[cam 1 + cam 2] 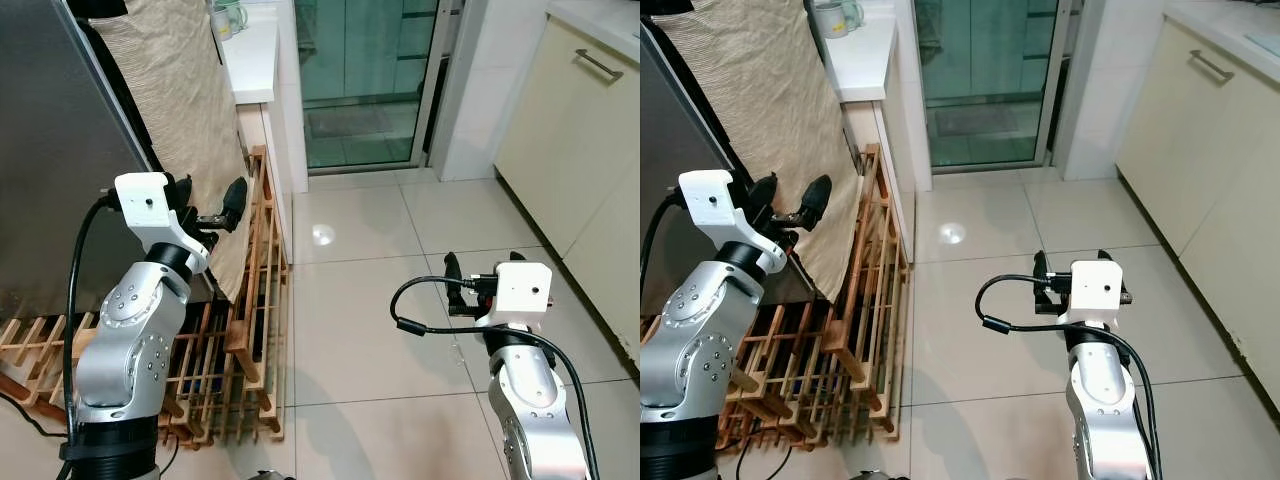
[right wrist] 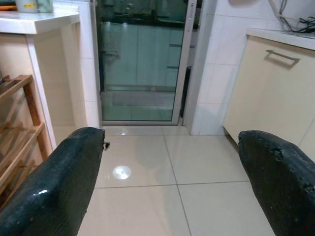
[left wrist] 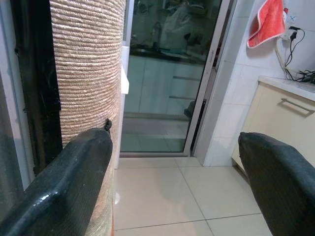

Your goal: Restocking fridge

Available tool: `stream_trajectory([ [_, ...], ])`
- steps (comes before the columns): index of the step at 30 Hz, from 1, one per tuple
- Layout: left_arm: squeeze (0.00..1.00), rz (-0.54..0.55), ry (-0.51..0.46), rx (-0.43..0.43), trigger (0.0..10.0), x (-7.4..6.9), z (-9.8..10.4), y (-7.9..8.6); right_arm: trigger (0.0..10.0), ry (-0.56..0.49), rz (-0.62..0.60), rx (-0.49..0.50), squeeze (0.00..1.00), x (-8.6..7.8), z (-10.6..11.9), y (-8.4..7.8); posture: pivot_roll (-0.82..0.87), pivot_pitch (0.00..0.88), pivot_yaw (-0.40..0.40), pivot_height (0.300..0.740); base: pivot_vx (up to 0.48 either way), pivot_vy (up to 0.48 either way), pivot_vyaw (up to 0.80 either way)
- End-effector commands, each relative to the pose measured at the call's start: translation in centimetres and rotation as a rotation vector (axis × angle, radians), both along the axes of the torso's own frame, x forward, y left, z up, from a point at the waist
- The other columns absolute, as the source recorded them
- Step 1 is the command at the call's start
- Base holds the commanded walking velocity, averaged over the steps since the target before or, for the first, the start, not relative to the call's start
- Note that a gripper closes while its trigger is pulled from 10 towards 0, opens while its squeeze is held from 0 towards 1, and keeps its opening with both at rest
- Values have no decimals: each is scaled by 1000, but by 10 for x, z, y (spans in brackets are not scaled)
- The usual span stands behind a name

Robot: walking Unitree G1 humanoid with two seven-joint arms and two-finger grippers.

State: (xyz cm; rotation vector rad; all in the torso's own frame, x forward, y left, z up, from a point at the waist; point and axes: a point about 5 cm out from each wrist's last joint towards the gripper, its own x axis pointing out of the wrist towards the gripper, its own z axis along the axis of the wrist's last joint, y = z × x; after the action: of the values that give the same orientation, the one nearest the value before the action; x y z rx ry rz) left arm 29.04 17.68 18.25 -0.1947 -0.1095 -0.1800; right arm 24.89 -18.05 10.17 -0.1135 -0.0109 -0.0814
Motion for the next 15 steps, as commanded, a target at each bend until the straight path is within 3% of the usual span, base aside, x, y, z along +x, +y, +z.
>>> stream_trajectory([
  [1, 0, 76, 35, -3, 10000, 0, -4, 13, 10000, -5, 11, 3, 0, 2, 0, 2, -92, 0, 84, 740, 0, 0, 0],
  [4, 0, 59, 27, -24, 10000, -2, -3, 16, 10000, -3, 11, 1, 0, 2, -1, 2, -89, 0, 85, 740, 0, 0, 0],
  [6, 0, -6, 17, 16, 10000, -11, -11, 23, 10000, 3, 7, -2, 0, 3, -3, 0, -77, 0, 80, 740, 0, 0, 0],
  [9, 0, -13, 21, 29, 10000, -16, -17, 29, 10000, 6, 1, 2, 0, 3, -5, -2, -71, 0, 75, 740, 0, 0, 0],
  [13, 0, -28, 11, 67, 10000, -23, -26, 27, 10000, -27, -12, 31, 0, 2, 1, -4, -61, 0, 65, 740, 0, 0, 0],
  [15, 0, -28, 29, 58, 10000, -29, -35, 19, 10000, -40, 18, 63, 0, -2, 3, 0, -58, 0, 56, 740, 0, 0, 0],
])
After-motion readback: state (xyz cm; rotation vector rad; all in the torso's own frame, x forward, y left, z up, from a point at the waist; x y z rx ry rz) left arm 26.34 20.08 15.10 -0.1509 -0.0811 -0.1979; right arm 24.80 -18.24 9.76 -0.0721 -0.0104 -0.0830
